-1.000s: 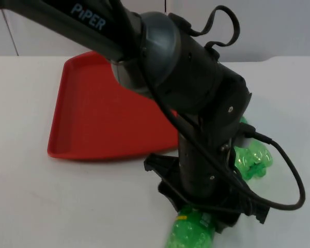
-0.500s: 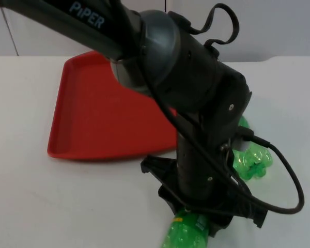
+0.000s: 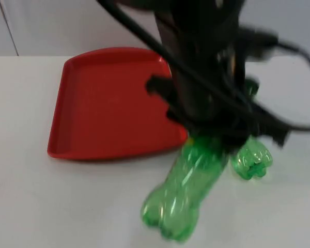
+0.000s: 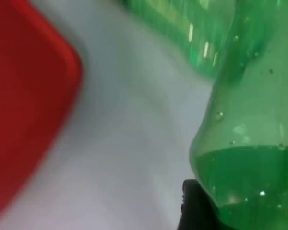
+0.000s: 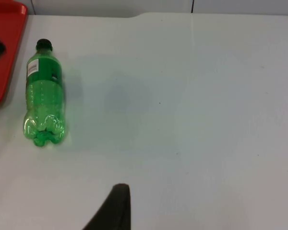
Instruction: Place the bottle upright on the tray.
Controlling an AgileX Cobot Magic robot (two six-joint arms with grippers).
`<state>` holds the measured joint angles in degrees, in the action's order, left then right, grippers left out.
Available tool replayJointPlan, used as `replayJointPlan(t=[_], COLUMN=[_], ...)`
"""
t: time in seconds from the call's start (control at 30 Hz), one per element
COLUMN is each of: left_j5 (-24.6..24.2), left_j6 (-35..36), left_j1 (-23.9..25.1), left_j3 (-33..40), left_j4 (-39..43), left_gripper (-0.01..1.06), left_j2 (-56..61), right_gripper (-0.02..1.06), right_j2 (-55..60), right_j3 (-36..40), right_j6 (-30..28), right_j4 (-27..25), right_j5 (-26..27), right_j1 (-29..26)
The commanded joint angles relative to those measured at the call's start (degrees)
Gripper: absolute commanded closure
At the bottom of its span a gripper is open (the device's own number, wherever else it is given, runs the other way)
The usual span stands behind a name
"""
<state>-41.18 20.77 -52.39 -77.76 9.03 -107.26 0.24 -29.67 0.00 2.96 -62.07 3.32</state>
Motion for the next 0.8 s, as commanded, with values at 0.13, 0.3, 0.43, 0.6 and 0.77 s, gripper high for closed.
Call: replayJointPlan(t=[0.13, 0.3, 0.43, 0.6, 0.77], left_j5=[5.14, 9.34, 12.44, 15.22, 16.65], left_j6=[1.08, 5.69, 9.23, 10.15, 11.14], left_j1=[-0.16, 0.05, 2.13, 9.54, 15.38], left_j3=[-0.22, -0.22, -0.22, -0.22, -0.22], left_j4=[8.40, 16.64, 20.46, 20.36, 20.23], left_gripper=[1.05, 1.05, 1.05, 1.05, 1.05], left_j2=[10.59, 17.58, 21.93, 25.97, 26.66], right_gripper=[-0.01, -0.01, -0.01, -0.01, -0.01], right_j2=[-0.24, -0.24, -0.24, -0.24, -0.24], right_j3=[0.15, 0.15, 0.15, 0.15, 0.15], right_j6=[-0.91, -0.91, -0.91, -0.91, -0.91], right_j4=[-0.31, -0.31, -0.31, -0.31, -0.31], right_j5=[0.47, 0.47, 0.47, 0.47, 0.47], right_j1=[-0.24, -0.24, -0.24, -0.24, -0.24])
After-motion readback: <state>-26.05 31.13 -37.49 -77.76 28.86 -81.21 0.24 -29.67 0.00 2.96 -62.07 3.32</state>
